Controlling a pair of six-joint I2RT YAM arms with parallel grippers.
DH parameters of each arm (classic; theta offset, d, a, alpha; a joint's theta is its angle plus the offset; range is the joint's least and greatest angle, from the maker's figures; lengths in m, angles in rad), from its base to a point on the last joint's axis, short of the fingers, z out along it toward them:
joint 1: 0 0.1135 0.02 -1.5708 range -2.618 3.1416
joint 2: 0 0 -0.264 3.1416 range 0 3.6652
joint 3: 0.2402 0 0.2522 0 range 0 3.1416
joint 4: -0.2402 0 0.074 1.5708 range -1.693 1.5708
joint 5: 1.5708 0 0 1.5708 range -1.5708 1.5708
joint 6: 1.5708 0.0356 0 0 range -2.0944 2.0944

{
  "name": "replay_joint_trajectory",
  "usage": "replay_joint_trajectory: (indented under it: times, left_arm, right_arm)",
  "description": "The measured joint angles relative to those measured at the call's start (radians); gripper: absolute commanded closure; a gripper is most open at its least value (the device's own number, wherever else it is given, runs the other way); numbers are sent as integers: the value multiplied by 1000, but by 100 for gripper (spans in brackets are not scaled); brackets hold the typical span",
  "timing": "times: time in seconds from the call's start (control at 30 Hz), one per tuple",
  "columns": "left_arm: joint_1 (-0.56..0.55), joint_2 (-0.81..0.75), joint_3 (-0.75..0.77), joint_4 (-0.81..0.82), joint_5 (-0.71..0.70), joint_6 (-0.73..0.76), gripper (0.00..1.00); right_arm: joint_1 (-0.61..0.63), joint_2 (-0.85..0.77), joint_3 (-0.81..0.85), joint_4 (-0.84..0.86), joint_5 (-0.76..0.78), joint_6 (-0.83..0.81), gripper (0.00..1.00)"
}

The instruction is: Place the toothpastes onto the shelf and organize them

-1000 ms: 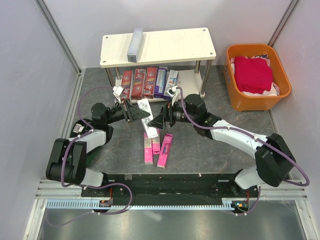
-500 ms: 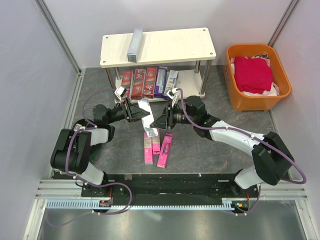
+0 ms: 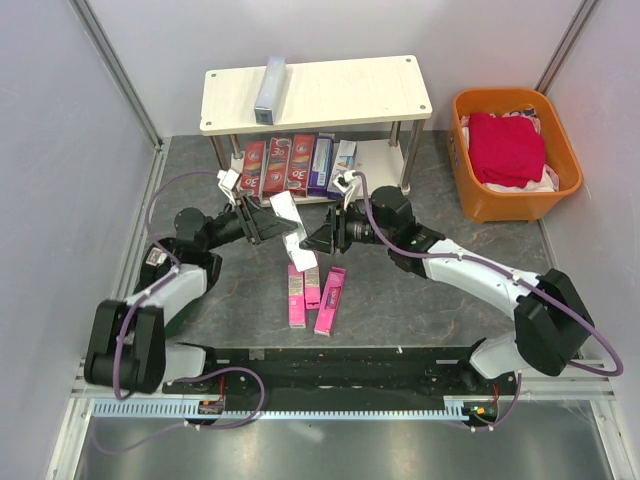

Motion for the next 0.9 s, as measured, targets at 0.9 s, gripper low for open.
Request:
replay_joint_trajectory:
  times: [0.9]
  left_arm:
    - [0, -400, 204, -1045, -559, 626, 5]
  right_arm:
    - [-72, 127, 629, -243, 136, -111, 72]
